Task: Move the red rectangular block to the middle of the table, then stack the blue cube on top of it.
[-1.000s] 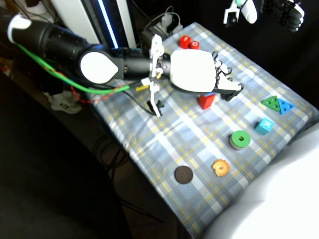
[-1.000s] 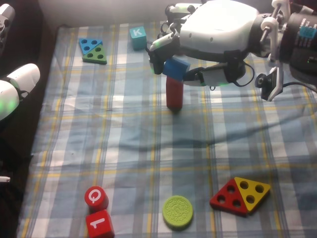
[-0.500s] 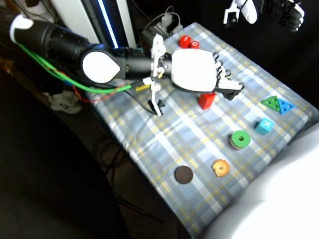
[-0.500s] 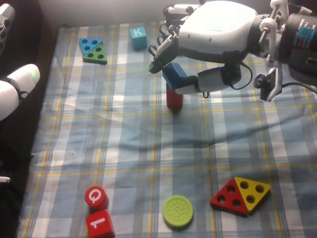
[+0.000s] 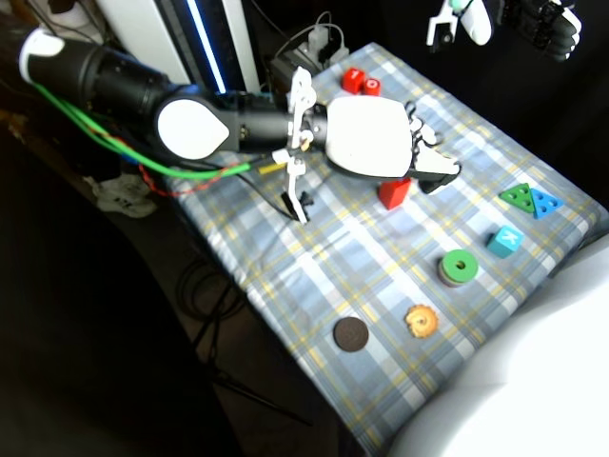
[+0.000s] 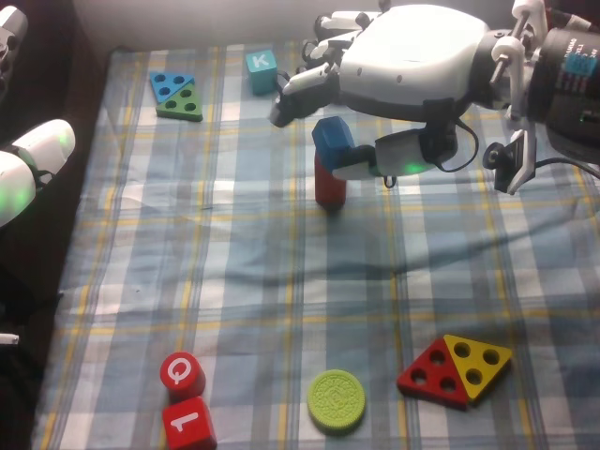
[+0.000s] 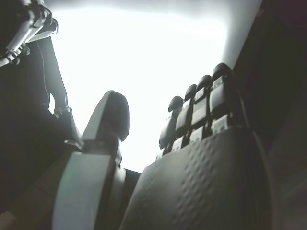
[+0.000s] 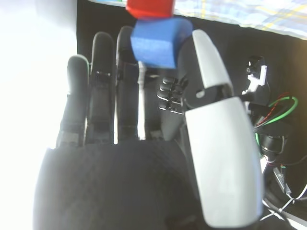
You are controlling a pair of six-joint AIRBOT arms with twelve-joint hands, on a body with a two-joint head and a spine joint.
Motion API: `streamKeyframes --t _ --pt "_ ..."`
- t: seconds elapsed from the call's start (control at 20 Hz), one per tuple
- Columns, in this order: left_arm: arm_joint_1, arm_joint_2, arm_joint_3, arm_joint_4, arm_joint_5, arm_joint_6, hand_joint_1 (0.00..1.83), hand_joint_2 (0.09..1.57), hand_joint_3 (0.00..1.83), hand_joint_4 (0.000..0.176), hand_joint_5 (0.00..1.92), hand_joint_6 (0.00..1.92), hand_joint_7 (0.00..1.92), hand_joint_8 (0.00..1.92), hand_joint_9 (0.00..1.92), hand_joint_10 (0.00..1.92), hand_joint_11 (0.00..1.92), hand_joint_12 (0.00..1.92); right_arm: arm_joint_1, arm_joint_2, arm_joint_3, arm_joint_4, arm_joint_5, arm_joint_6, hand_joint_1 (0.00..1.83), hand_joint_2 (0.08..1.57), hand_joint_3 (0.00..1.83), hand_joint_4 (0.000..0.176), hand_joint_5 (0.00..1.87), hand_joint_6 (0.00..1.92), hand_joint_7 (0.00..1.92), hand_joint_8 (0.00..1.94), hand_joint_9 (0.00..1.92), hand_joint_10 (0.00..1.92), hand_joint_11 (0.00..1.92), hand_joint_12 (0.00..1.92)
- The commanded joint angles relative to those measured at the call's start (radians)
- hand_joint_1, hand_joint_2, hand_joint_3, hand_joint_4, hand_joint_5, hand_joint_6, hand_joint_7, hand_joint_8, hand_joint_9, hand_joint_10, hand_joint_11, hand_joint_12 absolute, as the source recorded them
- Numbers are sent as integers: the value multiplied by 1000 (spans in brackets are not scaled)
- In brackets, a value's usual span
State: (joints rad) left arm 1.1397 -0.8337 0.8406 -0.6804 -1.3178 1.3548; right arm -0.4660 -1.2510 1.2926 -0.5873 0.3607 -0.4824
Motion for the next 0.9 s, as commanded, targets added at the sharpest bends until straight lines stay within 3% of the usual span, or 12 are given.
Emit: streamKeyframes --t 0.0,0.05,0.15,0.3,0.4,0.45,0.5,0.55,0.65,0.7,0.75,0.85 --pt "-5 -2 6 26 -127 -13 854 1407 1 59 48 0 0 0 0 0 0 0 7 1 -3 23 95 -1 950 1071 0 41 248 43 229 15 153 155 0 871" --pt "-5 -2 6 26 -127 -13 853 1407 1 61 45 0 0 0 0 0 0 0 7 2 -4 23 95 -1 949 1038 0 90 75 11 53 22 33 33 0 389" --pt "-5 -2 6 26 -128 -13 887 1403 0 50 51 2 0 0 0 0 0 0 7 2 -4 23 95 -1 935 1000 0 131 2 0 1 0 0 0 0 36" --pt "-5 -2 6 26 -128 -14 902 1407 0 50 51 2 0 0 0 0 0 0 7 4 -6 23 95 -1 797 964 0 113 0 0 0 0 0 0 0 0" --pt "-5 -2 6 26 -128 -15 894 1401 0 47 62 5 0 0 0 0 0 0 7 8 -11 23 95 -1 707 914 0 154 0 0 0 0 0 0 0 0" --pt "-5 -2 6 26 -128 -15 904 1399 0 42 59 3 0 0 0 0 0 0 7 8 -13 23 95 -1 734 927 0 145 0 0 0 0 0 0 0 0" --pt "-5 -2 6 26 -128 -15 896 1402 0 50 56 1 0 0 0 0 0 0 7 8 -23 22 97 -1 795 932 0 170 0 0 0 0 0 0 0 0" --pt "-4 -2 5 26 -129 -15 894 1402 0 51 55 1 0 0 0 0 0 0 7 8 -36 20 109 -2 829 927 0 141 0 0 0 0 0 0 45 21" --pt "-4 -2 4 26 -130 -15 919 1398 0 43 58 2 0 0 0 0 0 0 7 16 -56 21 136 -2 831 926 4 99 0 0 0 0 0 0 1 419" --pt "-3 -2 3 26 -132 -15 929 1393 0 48 61 3 0 0 0 0 0 0 7 37 -72 25 159 -2 788 945 8 161 0 0 0 0 0 0 0 83" --pt "-2 -2 2 26 -135 -16 920 1395 0 49 60 2 0 0 0 0 0 0 7 64 -89 33 185 -2 775 974 18 136 0 0 0 0 0 0 0 16" --pt "7 0 -4 30 -149 -24 886 1400 1 42 59 1 0 0 0 0 0 0 -16 138 -135 75 258 -11 555 975 13 138 0 0 0 0 0 0 0 0"
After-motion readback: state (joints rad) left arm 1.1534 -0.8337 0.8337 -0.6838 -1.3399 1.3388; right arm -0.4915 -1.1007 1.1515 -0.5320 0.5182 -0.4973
